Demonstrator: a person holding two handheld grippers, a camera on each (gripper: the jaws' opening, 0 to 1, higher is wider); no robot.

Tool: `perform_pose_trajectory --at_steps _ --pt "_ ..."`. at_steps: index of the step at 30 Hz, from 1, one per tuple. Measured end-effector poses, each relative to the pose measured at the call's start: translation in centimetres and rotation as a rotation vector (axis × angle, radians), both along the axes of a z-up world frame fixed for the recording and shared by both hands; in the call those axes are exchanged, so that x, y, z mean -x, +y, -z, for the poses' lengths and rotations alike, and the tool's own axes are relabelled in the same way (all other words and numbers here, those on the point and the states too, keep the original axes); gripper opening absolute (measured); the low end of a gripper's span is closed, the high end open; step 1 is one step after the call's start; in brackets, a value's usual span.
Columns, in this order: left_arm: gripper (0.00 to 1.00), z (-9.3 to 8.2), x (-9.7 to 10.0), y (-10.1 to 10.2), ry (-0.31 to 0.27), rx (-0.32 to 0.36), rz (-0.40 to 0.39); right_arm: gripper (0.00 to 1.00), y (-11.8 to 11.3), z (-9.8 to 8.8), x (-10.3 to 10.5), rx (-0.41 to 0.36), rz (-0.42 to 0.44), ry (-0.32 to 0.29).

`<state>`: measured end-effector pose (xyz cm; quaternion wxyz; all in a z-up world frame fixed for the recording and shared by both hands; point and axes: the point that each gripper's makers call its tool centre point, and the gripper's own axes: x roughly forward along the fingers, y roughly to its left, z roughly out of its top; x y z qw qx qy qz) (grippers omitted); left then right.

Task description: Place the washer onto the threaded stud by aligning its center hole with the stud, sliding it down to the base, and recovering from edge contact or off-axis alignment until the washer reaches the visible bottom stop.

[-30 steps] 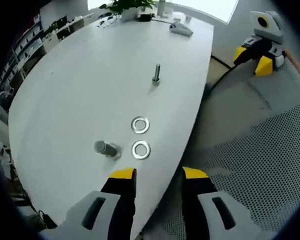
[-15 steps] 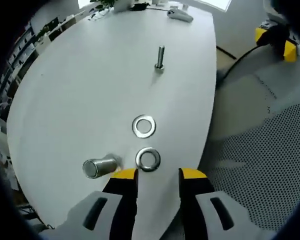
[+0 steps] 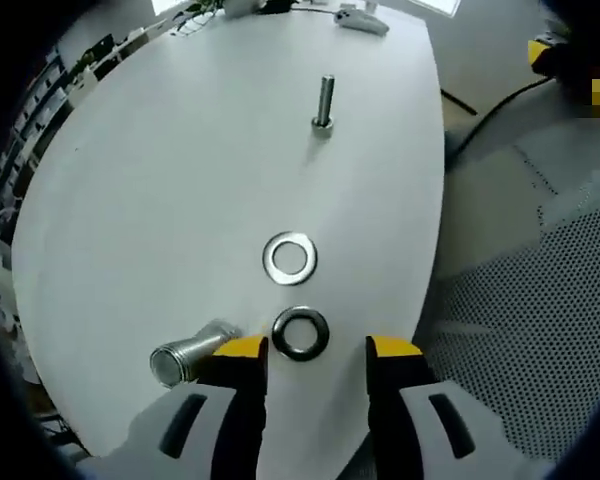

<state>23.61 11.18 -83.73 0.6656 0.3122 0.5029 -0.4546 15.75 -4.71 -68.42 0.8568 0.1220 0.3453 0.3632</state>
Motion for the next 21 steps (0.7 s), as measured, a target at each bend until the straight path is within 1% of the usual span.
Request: perform_pose_trajectory --at_steps 2,4,8,9,10,13,17,18,19,21 --pt "0.34 0.04 0.1 -0.05 0.013 -0.001 -0.03 0.3 0.1 0.05 0.08 0.002 -0.01 0.003" --pt "0.33 0.06 0.12 0.01 0.009 -0.005 -0.025 0.3 0.2 0.1 0.22 0.004 -0.022 0.005" --pt "0.32 0.29 0.11 0.27 -0.039 -0.037 0.069 0.3 0.32 0.04 0.18 0.001 -0.028 0.003" --pt "0.32 0.27 0.23 0.18 -0.038 -0.035 0.072 0.3 0.3 0.02 0.14 -0.002 -0.025 0.002" --pt "0.32 0.25 0.13 0.24 -0.034 -0.038 0.056 0.3 0.31 0.0 0.15 -0.003 -0.026 0.002" --pt "0.32 0.27 0.01 0.22 -0.028 -0.042 0.058 0.3 0.39 0.04 0.26 -0.002 -0.035 0.004" --pt "0.33 0.3 0.02 0.17 -0.028 -0.048 0.075 0.3 0.39 -0.03 0.21 -0.004 -0.034 0.001" --pt "0.33 0.3 0.01 0.13 -0.03 -0.053 0.097 0.3 0.34 -0.07 0.17 -0.008 -0.028 -0.001" --pt "0.33 0.27 0.01 -0.08 -0.037 -0.047 0.146 0.3 0.32 -0.1 0.15 -0.01 -0.026 -0.002" --pt "0.33 0.29 0.06 -0.19 -0.035 -0.043 0.164 0.3 0.31 -0.11 0.12 -0.011 -0.023 -0.002"
